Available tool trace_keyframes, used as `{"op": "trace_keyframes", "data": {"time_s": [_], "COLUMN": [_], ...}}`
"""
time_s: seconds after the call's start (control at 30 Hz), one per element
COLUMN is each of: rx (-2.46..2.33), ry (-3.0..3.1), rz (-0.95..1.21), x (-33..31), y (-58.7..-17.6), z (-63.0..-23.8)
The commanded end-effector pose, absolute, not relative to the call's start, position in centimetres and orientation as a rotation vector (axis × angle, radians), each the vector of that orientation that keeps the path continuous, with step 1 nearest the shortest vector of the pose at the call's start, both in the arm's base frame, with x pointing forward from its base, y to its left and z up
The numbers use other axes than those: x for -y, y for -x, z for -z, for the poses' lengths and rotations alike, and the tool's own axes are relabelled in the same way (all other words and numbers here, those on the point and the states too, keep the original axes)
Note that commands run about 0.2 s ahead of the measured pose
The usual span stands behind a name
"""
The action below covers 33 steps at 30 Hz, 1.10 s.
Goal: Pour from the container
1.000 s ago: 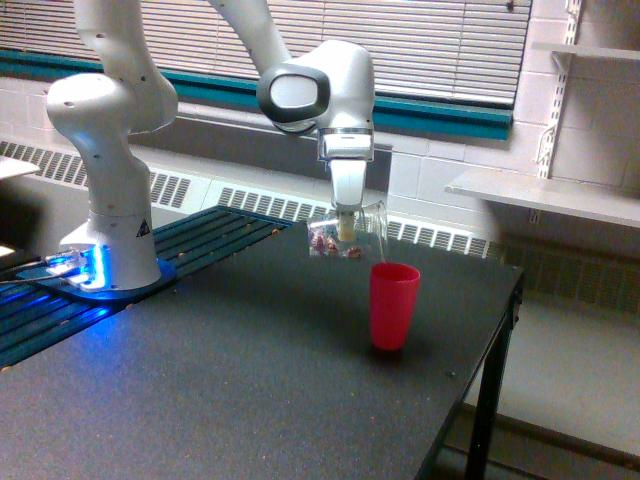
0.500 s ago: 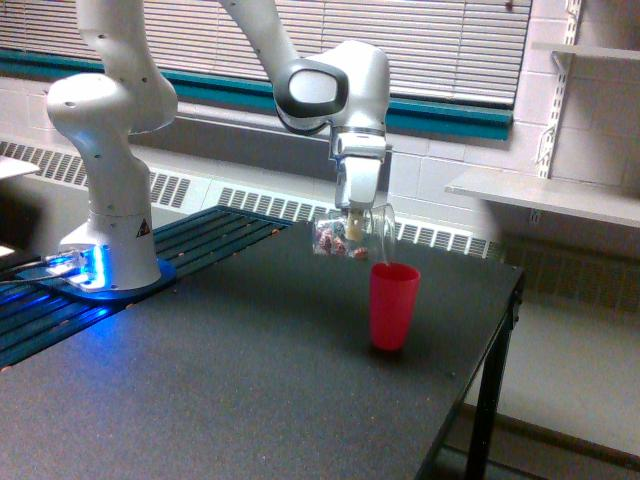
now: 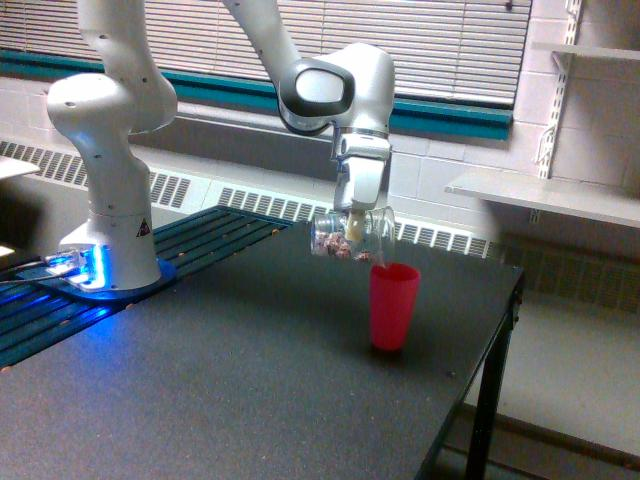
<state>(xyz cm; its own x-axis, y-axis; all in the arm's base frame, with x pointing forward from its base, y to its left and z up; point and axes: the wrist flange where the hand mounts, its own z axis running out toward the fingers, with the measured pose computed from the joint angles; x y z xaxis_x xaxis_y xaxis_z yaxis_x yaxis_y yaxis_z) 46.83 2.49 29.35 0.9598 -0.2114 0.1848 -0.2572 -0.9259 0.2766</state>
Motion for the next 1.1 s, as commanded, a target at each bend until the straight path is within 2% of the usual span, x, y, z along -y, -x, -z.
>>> {"op": "trace_keyframes", "data": {"time_s": [0.03,1.1], "rx": [0.370,0.233], "ry": [-2.783,-2.725], "rz": [-0.221,-0.126], "x": [-1.4,-2.8], "y": [-47.0,-48.1], "z": [-30.0,-29.0]}}
